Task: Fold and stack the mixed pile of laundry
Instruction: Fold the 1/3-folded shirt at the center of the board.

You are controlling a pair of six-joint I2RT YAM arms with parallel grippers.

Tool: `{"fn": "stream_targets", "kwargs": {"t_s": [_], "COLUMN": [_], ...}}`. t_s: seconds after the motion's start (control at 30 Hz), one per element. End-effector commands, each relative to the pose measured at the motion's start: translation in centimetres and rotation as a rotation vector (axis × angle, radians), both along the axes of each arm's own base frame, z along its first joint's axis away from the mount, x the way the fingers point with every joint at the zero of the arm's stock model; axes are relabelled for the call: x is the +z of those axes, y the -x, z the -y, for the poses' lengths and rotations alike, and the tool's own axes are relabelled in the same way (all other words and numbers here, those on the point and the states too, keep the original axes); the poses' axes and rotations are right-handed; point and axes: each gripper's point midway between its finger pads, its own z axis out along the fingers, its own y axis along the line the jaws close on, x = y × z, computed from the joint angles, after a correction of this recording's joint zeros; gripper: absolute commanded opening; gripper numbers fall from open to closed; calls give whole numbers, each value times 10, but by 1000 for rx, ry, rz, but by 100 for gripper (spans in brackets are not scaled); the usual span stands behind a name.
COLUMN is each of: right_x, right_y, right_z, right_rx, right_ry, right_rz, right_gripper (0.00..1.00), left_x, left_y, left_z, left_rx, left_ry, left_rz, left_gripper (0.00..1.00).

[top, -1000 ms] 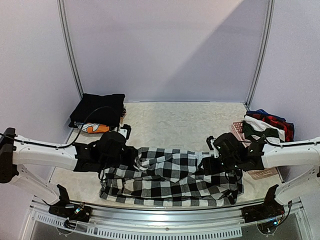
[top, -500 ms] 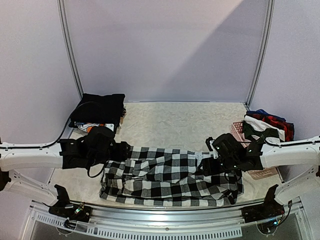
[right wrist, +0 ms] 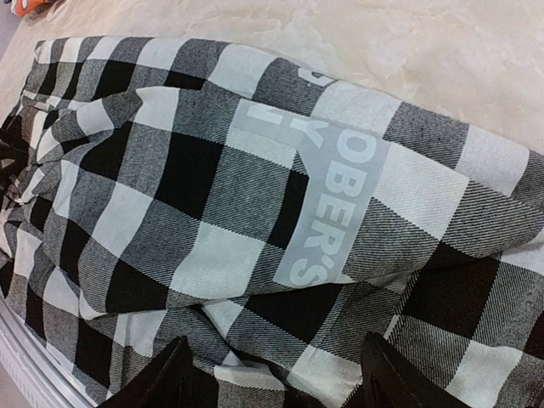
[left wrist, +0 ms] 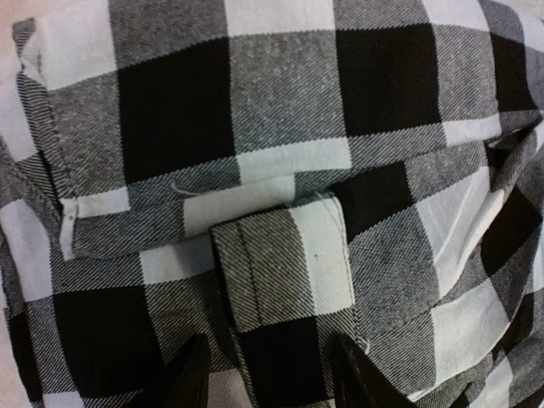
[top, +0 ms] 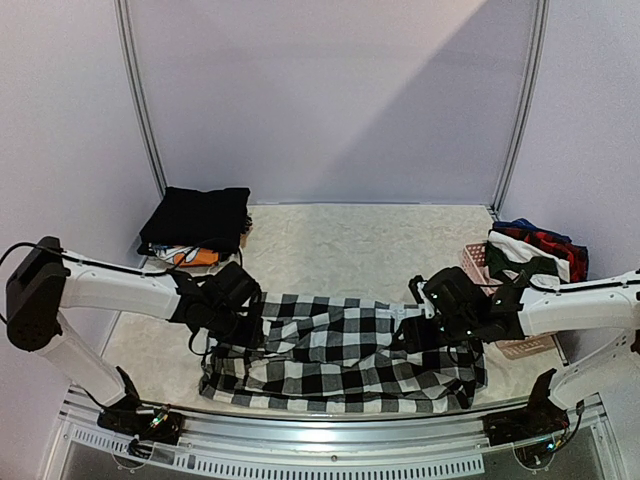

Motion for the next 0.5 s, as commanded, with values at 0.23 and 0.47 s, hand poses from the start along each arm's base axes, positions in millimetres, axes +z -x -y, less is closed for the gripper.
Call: {"fn": "stream_targets", "kwargs": {"t_s": [0.23, 0.47], "right_x": [-2, -4], "right_y": [-4, -3], "right_z": [-5, -6], "right_rx": [4, 6], "right_ry": [-9, -11], "right_rz": [-7, -12], "right_gripper": [68, 68], "left_x": [-18, 3], "left_y": [-6, -9], "left_z": [13, 18], "left_rx": [-13, -18], "left_ry": [19, 33], "left_rz": [-31, 27], "left_gripper": [29, 8]}}
